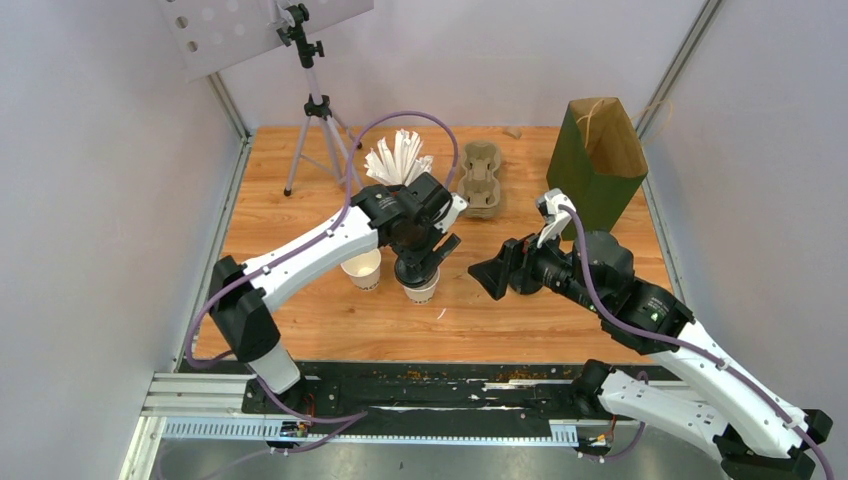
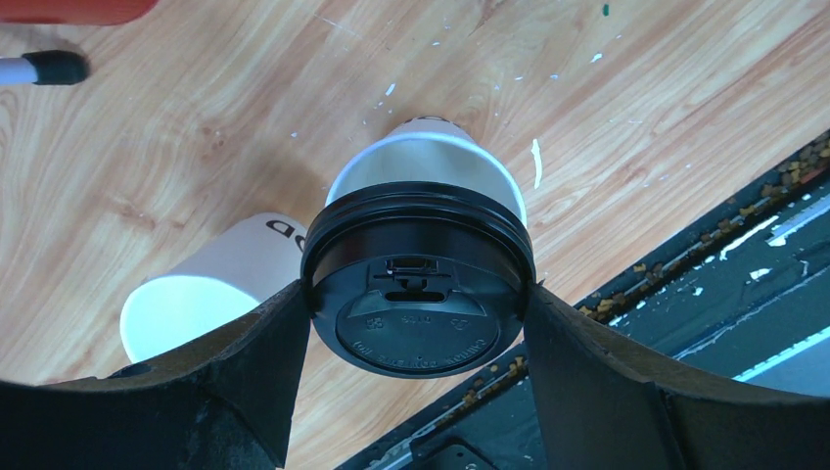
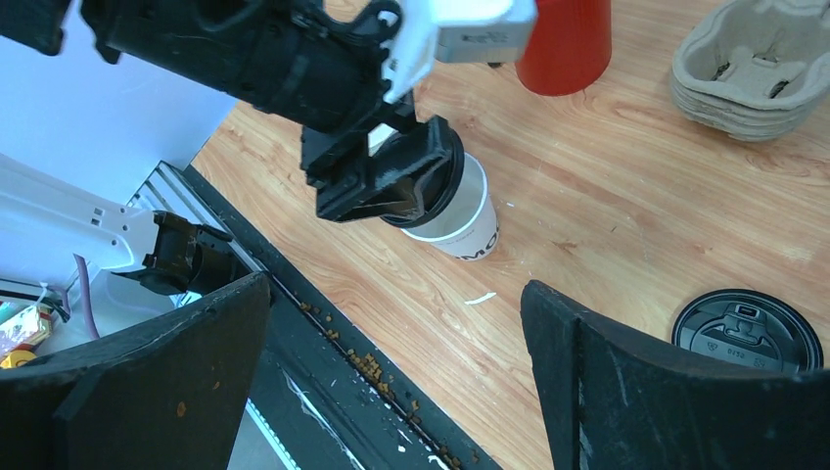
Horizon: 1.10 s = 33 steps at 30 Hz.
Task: Pack the takeout coffee
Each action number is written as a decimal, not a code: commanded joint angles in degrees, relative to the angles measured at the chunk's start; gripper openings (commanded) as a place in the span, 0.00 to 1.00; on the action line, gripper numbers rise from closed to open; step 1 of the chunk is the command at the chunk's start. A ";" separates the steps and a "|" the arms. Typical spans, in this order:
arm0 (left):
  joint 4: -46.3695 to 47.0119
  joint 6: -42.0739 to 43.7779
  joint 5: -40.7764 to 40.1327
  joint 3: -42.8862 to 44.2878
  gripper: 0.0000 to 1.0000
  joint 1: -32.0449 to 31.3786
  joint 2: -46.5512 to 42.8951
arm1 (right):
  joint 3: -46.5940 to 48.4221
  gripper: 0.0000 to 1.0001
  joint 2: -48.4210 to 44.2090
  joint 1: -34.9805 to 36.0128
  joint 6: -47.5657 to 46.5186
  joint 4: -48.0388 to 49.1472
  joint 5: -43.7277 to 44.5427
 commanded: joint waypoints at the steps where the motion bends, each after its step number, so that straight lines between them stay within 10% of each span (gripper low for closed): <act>1: -2.16 0.33 0.69 3.40 0.76 -0.34 3.18 | 1.98 1.00 -0.88 0.18 -0.57 0.10 -0.05; 33: 0.13 3.09 1.52 5.54 0.99 -0.36 7.37 | -1.44 1.00 -1.41 0.25 0.53 0.78 -1.77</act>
